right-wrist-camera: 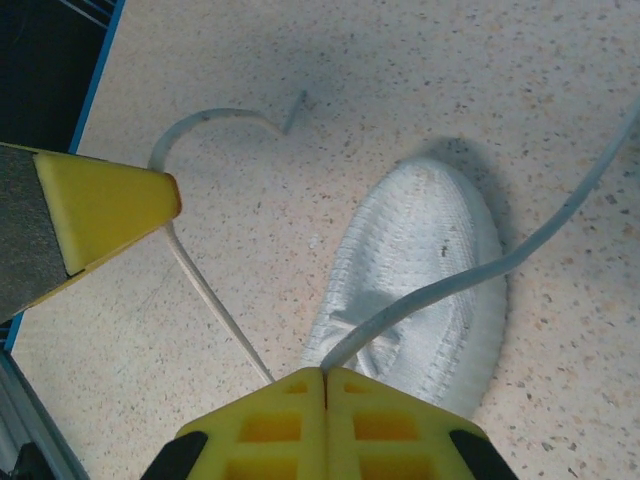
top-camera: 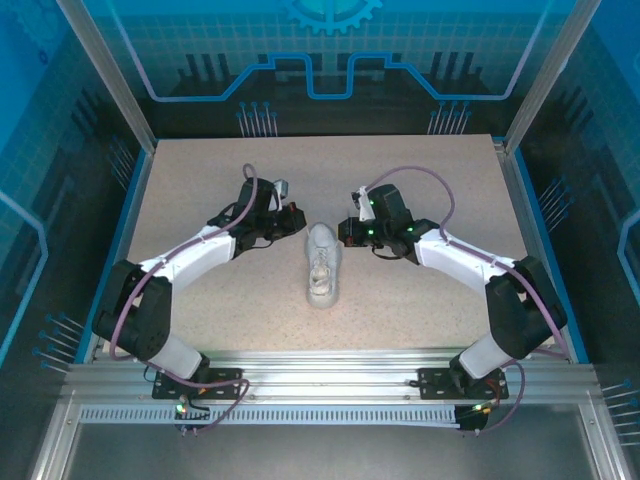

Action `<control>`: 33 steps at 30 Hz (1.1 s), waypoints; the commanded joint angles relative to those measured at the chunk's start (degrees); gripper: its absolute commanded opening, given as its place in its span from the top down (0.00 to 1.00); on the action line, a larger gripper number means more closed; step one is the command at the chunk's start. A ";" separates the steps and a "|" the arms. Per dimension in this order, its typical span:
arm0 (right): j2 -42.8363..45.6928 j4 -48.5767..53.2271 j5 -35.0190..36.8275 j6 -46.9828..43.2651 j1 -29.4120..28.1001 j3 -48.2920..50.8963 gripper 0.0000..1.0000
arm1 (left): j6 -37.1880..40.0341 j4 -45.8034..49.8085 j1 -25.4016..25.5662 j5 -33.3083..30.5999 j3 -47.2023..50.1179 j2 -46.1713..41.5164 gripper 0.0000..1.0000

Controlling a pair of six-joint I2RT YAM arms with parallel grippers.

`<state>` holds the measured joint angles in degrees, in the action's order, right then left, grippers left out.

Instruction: Tie the shoes

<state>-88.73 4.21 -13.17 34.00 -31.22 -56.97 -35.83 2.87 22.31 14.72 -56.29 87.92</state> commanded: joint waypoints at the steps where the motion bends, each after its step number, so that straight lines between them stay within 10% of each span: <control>1: 1.45 -3.32 -2.38 -3.60 -1.61 0.29 1.00 | 3.02 -3.60 0.59 4.19 2.15 -1.47 1.00; 27: -6.80 4.08 -8.09 -7.04 -1.21 -10.32 0.95 | 22.25 -23.24 1.07 14.09 14.94 -12.24 1.00; 33: -7.99 2.63 -11.60 -1.06 1.83 -8.99 0.67 | 26.33 -23.24 2.01 17.32 14.19 -11.59 1.00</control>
<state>-96.47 6.63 -21.45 29.85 -31.40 -66.00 -14.09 -17.91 23.40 28.77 -41.08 77.17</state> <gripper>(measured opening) 0.309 0.038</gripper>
